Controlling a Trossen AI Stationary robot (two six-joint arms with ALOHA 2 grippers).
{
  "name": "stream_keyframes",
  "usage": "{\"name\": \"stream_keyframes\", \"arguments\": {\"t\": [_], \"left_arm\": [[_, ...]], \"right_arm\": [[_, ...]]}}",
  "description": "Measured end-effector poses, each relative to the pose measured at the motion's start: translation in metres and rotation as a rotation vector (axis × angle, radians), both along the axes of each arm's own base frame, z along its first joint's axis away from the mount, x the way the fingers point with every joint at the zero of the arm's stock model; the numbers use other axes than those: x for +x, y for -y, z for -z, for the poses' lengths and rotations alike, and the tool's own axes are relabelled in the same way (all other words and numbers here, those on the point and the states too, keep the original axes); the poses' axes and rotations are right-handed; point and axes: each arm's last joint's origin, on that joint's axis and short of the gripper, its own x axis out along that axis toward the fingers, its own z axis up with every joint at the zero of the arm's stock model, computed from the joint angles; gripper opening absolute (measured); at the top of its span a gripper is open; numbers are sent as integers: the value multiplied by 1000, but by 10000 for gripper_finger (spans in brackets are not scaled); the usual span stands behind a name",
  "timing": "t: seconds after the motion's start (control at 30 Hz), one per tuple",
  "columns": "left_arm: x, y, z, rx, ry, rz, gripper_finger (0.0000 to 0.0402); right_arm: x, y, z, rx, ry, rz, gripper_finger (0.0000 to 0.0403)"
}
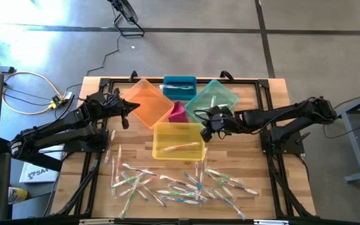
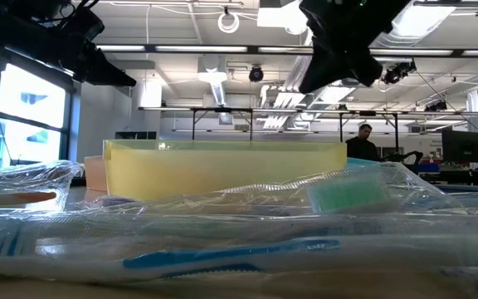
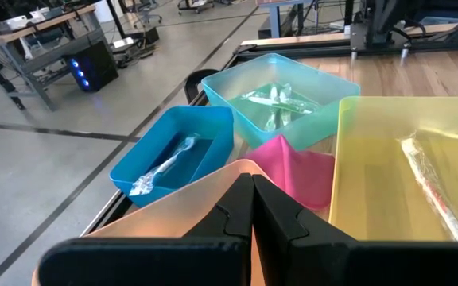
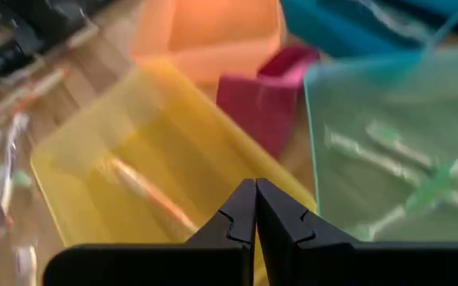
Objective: Pick & Place Toothbrushes
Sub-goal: Put the purple toothbrush into the orange bin
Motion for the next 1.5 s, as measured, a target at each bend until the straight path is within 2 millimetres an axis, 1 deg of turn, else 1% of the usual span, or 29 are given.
{"name": "stream_keyframes", "arguments": {"t": [0.13, 0.47, 0.67, 0.8, 1.17, 1.3, 1.4, 1.5], "left_arm": [[0, 0, 0, 0, 0, 0, 0], [0, 0, -1, 6, 11, 0, 0], [0, 0, -1, 6, 11, 0, 0], [0, 0, -1, 6, 11, 0, 0], [0, 0, -1, 1, 14, -1, 0], [0, 0, -1, -3, 16, -2, 0], [0, 0, -1, -3, 17, -2, 0], [0, 0, -1, -3, 17, -2, 0]], "right_arm": [[-5, -10, 5, 76, -61, -55, 3], [-18, -40, 13, 295, -180, -113, 3], [-23, -56, 13, 380, -220, -220, 3], [-26, -68, 13, 481, -255, -320, 3], [-32, -86, 13, 626, -267, -179, 3], [-39, -98, 14, 683, -304, -140, 3], [-48, -108, 16, 667, -350, -155, 3], [-59, -118, 19, 607, -412, -168, 3]]}}
